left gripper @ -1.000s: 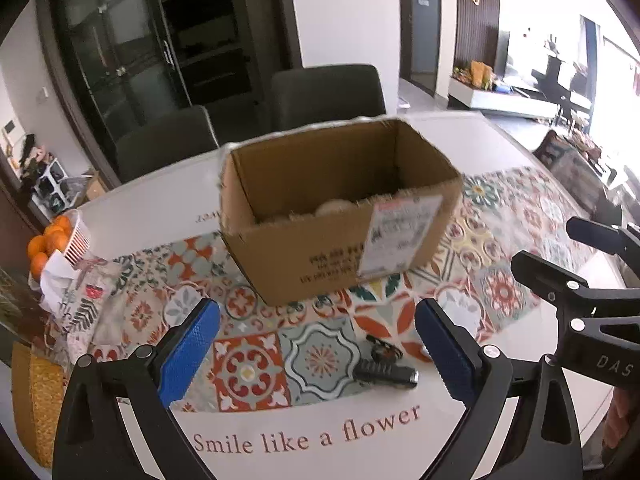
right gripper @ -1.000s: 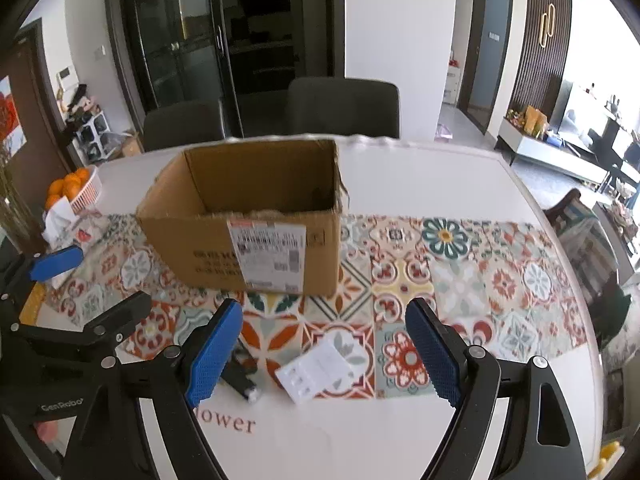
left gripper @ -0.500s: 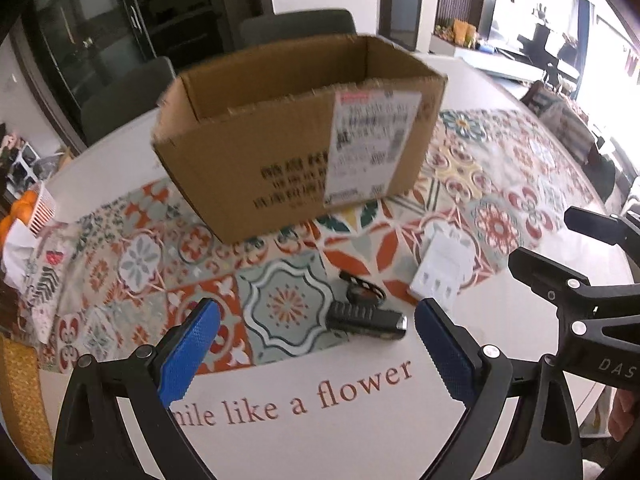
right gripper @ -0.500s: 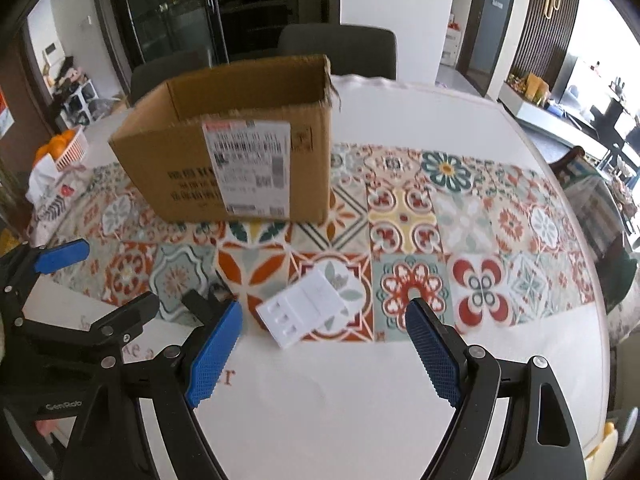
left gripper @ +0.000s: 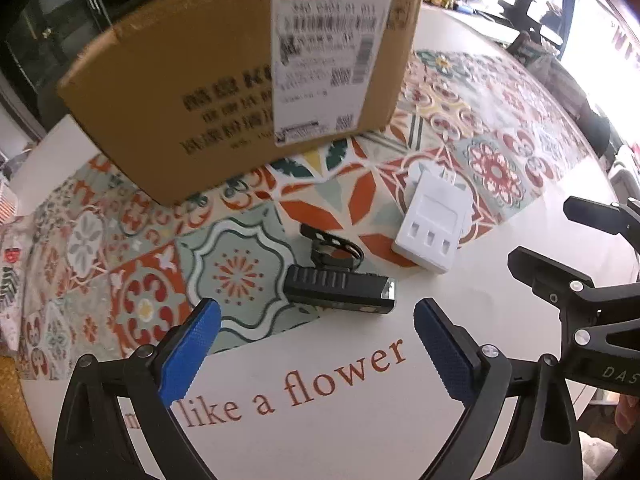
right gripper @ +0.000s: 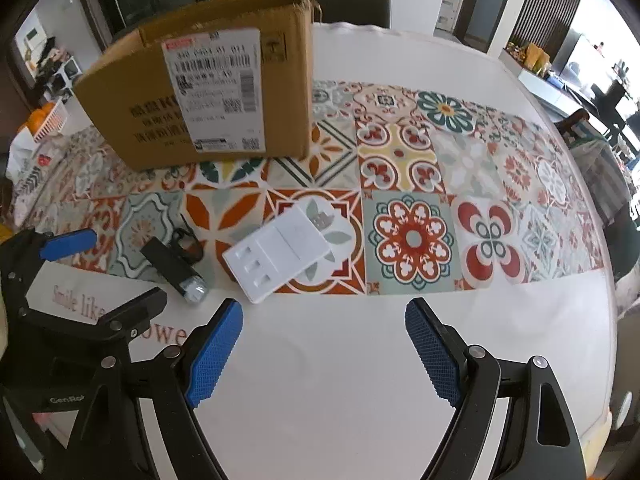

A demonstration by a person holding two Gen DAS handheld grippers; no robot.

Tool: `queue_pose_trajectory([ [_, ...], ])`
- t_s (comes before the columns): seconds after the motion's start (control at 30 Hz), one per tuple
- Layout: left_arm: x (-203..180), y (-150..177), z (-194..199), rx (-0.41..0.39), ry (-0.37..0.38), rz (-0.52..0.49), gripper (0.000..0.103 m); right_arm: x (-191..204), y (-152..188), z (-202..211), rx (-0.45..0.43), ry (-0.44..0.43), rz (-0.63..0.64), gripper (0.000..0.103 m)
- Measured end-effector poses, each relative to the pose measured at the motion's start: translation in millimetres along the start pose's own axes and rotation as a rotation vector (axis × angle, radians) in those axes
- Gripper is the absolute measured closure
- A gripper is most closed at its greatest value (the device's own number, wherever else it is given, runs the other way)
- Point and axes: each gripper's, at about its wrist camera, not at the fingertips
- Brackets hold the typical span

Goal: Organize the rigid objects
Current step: 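Move both grippers back toward the bike light and white plug, then grasp the black bike light with the left gripper, then grasp the white plug charger with the right gripper while the left holds the light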

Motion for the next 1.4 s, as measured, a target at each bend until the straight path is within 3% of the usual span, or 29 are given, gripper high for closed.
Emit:
queue_pose_trajectory([
  [0.37,-12,-3,-30,0.051,0.052,-0.040,0.009,-7,5,-25,0.065,0.002,-0.025,0.019],
  [0.6,-15,-8,-43,0.071,0.065,-0.037,0.019,-10,4,-35,0.091,-0.010,-0.036,0.019],
  [0.7,-16,-8,-47,0.082,0.069,-0.037,0.027,-10,3,-37,0.093,-0.010,-0.033,0.019],
  [0.9,-19,-9,-49,0.080,0.073,-0.022,0.030,-10,1,-40,0.097,-0.027,-0.019,0.019],
  [1.4,18,22,-9,0.070,-0.088,0.156,0.031,2,-15,-56,0.139,-0.147,0.155,0.019],
])
Point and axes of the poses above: each gripper's, at about its wrist camera, not at the fingertips, and z roughly against the way its jaws point, x to its left, y to its underside, and after that the axes turned 10 degrees about -y, right-handed
